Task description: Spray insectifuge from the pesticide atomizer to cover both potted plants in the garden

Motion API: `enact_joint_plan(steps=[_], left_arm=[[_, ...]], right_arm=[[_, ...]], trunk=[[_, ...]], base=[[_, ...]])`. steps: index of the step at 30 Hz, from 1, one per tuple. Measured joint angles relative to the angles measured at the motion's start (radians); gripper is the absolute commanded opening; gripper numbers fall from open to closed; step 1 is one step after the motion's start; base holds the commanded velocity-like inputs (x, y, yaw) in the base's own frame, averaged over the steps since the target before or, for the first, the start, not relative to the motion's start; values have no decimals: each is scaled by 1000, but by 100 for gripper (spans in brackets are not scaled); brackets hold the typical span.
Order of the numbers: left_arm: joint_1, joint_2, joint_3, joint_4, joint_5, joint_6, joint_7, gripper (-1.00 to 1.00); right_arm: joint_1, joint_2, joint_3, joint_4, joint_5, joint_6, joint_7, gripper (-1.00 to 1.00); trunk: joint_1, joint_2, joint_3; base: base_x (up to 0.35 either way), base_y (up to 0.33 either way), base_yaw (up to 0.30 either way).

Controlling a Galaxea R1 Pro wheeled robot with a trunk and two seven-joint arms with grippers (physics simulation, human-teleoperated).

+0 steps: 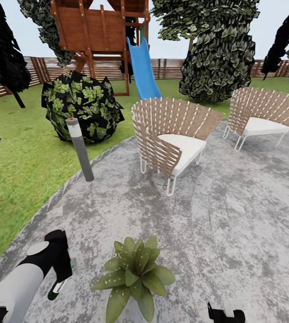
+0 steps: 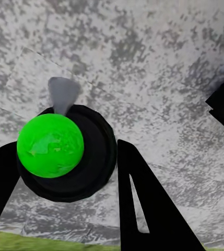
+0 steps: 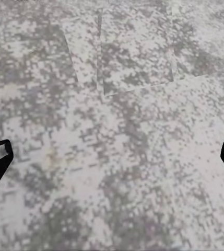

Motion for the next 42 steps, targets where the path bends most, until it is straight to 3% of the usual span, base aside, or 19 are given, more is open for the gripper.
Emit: enact_joint_plan(steps=[10,24,30,32,35,39,42], left_arm=[[-10,-17,2,-7,1,5,-6,-100],[-15,-56,1,-7,2,32,-10,-100],[-16,-61,1,-7,1,36,-11,-100],[-43,-64,0,-8,-3,61,-35,-100],[-118,-64,-9,-5,-19,102,-155,-100],[-116,-63,-46,5,-52,106,-173,-100],[-114,-64,-59,8,-53,104,-175,-100]], right_arm=[[0,-1,0,-1,0,0,0,100],[0,0,0,0,0,0,0,100],[0,0,0,0,0,0,0,100],[0,0,0,0,0,0,0,100],[0,0,0,0,0,0,0,100],[0,0,0,0,0,0,0,100],[0,0,0,0,0,0,0,100]], trunk=[[1,0,0],[0,0,0],[0,0,0],[0,0,0],[0,0,0],[0,0,0],[0,0,0]], base=[[-219,-125,22],[-184,-230,261],[-176,-129,170],[-10,-6,8],[-1,-1,1],[0,0,0],[0,0,58]])
